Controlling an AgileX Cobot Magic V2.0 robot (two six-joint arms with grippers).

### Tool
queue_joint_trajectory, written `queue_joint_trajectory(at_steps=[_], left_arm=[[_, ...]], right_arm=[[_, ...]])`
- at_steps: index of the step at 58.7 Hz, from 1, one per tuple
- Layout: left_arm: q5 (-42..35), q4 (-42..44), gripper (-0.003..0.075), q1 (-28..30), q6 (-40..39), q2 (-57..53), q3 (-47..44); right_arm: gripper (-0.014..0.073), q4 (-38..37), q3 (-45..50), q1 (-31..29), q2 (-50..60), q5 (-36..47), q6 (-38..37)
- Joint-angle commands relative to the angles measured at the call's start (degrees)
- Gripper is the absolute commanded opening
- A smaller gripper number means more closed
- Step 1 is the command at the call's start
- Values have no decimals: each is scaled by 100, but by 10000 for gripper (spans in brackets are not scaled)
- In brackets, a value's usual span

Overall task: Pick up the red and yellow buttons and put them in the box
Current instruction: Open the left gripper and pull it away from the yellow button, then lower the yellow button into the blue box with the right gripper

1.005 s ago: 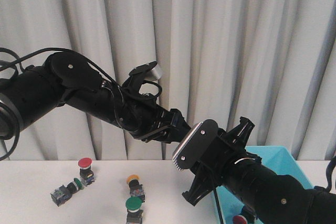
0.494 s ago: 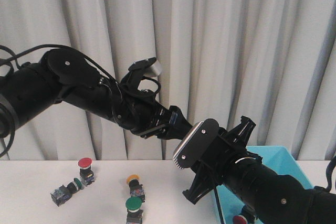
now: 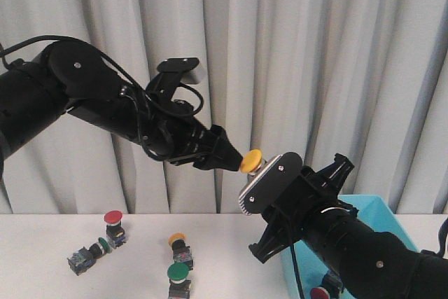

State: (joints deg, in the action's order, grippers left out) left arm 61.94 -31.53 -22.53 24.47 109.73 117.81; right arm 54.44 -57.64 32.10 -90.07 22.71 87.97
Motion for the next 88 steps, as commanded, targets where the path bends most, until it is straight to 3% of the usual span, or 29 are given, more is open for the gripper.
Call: queue_joint_trajectory(at_steps=[1,11,22,32,44,53,62,75,82,88], left_arm=[[-209,46,503,141,-269,-415,181],[-132,147,503,383,-259,-690,181],[24,552,454,624,12,-1225,181],[116,926,298,786,96,-1693,181],[393,1244,-8,820,233,-1986,174],[577,1311,-7,820,238,-2012,174],[595,1311,-7,820,231,-2020,174],[613,1311,-7,820,213,-2020,174],[672,1304,-7,820,196,-2020,174],[816,1304,-7,820,196,-2020,174]], right_arm=[[151,37,-194,-15,210,524,64],[151,349,-194,-128,225,1118,100],[151,1034,-198,-507,469,606,641],[151,1143,-336,-895,763,239,509],[147,2000,-709,-1549,1023,-949,521],[75,2694,-940,-2185,1050,-1836,521],[10,2844,-961,-2548,1050,-2026,487],[-1,3134,-961,-2854,998,-2385,409],[-1,3316,-961,-3251,750,-2988,-169],[-1,2891,-961,-3565,474,-3413,-760]])
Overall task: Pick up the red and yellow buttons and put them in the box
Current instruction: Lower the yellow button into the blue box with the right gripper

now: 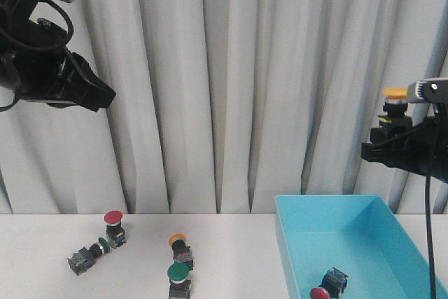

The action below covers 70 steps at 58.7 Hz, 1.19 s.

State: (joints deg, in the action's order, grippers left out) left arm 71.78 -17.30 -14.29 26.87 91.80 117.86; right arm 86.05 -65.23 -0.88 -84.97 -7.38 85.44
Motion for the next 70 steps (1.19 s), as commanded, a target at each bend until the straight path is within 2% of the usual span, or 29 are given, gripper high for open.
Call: queue_joint_trajectory(at_steps=[1,8,18,28,35,55,56,70], left_arm=[[-155,-119,-7,-4,-44,-227,169],[-136,-126,-7,-17,-44,-227,169],[-123,-141,-7,-25,-55,-227,169],[-111,-141,-7,-25,-54,-227,169],[-79,-141,-7,-25,-54,-227,169],[-22,-148,-7,-25,-59,-221,157],[-22,-159,-7,-25,-60,-217,153],[-22,-290,-7,-25,-60,-192,153]], right_arm=[[-1,-374,-202,-301,-77,-500,-587],[-1,-1471,-202,-514,-418,-948,-1413],[-1,-3430,-202,-536,-930,-1391,-3023],[-1,-4513,-202,-536,-1327,-1556,-4144],[-1,-4894,-202,-536,-1499,-1615,-4555],[-1,-5184,-493,-536,-1967,-2242,-4978],[-1,-5633,-590,-536,-2062,-2348,-5342],[6,-6348,-590,-536,-2169,-2434,-5972]])
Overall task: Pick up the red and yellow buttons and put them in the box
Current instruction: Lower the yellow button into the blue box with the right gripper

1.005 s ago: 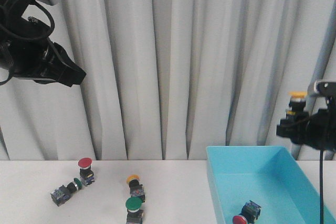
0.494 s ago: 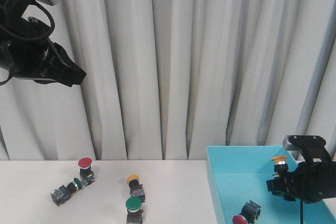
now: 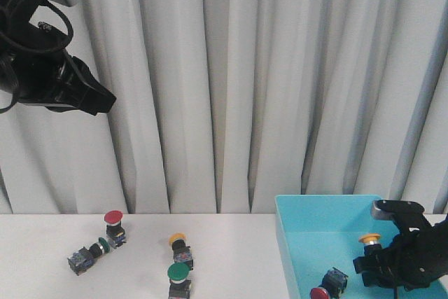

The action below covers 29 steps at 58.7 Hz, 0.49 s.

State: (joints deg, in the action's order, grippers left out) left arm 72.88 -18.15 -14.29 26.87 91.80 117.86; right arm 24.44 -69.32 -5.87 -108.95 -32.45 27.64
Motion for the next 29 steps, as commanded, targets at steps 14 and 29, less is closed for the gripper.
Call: queue_joint_trajectory(at_steps=[14,29], left_arm=[[-131,-200,-7,-25,-60,-192,153],[-131,-200,-7,-25,-60,-192,153]], right_arm=[[15,-339,-181,-37,166,-22,-211],[85,-347,-181,-37,-10,-195,-253]])
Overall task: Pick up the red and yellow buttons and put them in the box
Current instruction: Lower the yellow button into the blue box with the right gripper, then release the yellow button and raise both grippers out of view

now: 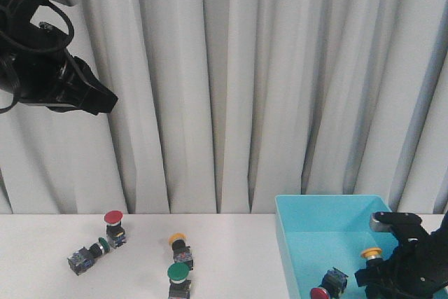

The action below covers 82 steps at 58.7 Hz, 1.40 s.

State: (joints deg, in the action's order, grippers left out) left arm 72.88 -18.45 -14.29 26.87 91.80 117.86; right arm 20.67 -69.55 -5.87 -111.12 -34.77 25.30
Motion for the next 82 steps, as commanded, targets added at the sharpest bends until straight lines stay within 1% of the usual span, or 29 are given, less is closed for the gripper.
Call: queue_joint_trajectory(at_steps=[1,18,34,45,59,68,73,82], left_arm=[[-131,-169,-7,-25,-60,-192,153],[-131,-169,-7,-25,-60,-192,153],[-131,-169,-7,-25,-60,-192,153],[-131,-169,-7,-25,-60,-192,153],[-131,-169,-7,-25,-60,-192,153],[-131,-169,-7,-25,-60,-192,153],[-131,-169,-7,-25,-60,-192,153],[-131,-169,-7,-25,-60,-192,153]], right_arm=[[93,29,-158,-37,201,35,-25],[185,-146,-158,-37,154,105,-41],[318,-213,-158,-37,154,242,-36],[379,-262,-158,-37,154,311,-36],[421,-262,-158,-37,154,315,-36],[425,-255,-158,-37,237,414,-36],[423,-242,-158,-37,453,711,-36],[410,-212,-158,-37,1216,1441,118]])
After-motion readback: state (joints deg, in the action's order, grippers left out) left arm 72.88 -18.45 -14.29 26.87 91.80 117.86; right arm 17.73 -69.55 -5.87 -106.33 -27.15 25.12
